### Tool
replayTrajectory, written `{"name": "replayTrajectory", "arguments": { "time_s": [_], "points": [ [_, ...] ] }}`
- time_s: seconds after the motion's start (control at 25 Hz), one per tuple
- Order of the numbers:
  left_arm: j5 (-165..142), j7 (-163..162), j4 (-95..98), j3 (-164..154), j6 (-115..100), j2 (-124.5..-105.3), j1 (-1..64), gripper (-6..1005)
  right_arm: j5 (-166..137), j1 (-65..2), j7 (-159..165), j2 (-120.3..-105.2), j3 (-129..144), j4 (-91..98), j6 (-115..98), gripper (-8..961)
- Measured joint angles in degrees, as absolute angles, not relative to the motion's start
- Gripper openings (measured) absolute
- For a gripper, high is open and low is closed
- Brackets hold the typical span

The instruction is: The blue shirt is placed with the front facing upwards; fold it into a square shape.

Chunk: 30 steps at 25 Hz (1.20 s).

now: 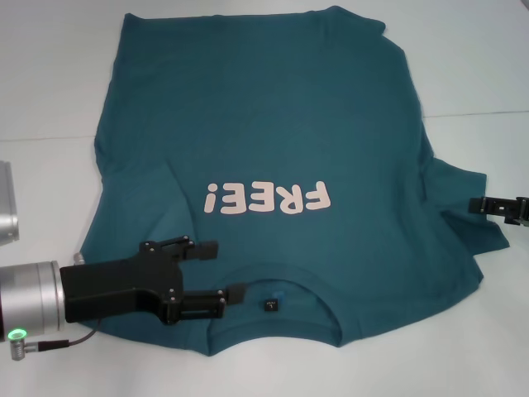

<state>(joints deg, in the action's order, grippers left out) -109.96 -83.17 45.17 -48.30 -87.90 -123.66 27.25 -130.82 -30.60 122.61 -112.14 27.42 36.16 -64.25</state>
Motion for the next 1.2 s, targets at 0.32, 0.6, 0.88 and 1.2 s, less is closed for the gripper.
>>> {"name": "replayTrajectory", "arguments": {
  "time_s": [0.32, 0.6, 0.88, 1.2],
  "points": [
    [-110.03, -83.41, 45.12, -48.43, -86.68, -123.66, 27.25, 870, -130.87, -31.7, 122.6, -112.86, 28.36, 35.32, -61.29, 928],
    [-110.21, -83.56, 45.08, -48.24, -86.26, -123.61, 27.33, 869, -130.83, -33.72, 122.88, -112.87, 30.28, 32.83, -59.05, 909],
    [-110.21, -83.58, 45.08, -48.16, -85.66, -123.49, 27.34, 869, -130.49, -33.96, 123.49, -112.69, 30.35, 32.89, -59.28, 640],
    [-110.21, -83.59, 45.09, -48.16, -85.64, -123.48, 27.33, 868, -130.52, -33.74, 123.91, -112.46, 29.98, 33.0, -59.14, 296]
  ]
}}
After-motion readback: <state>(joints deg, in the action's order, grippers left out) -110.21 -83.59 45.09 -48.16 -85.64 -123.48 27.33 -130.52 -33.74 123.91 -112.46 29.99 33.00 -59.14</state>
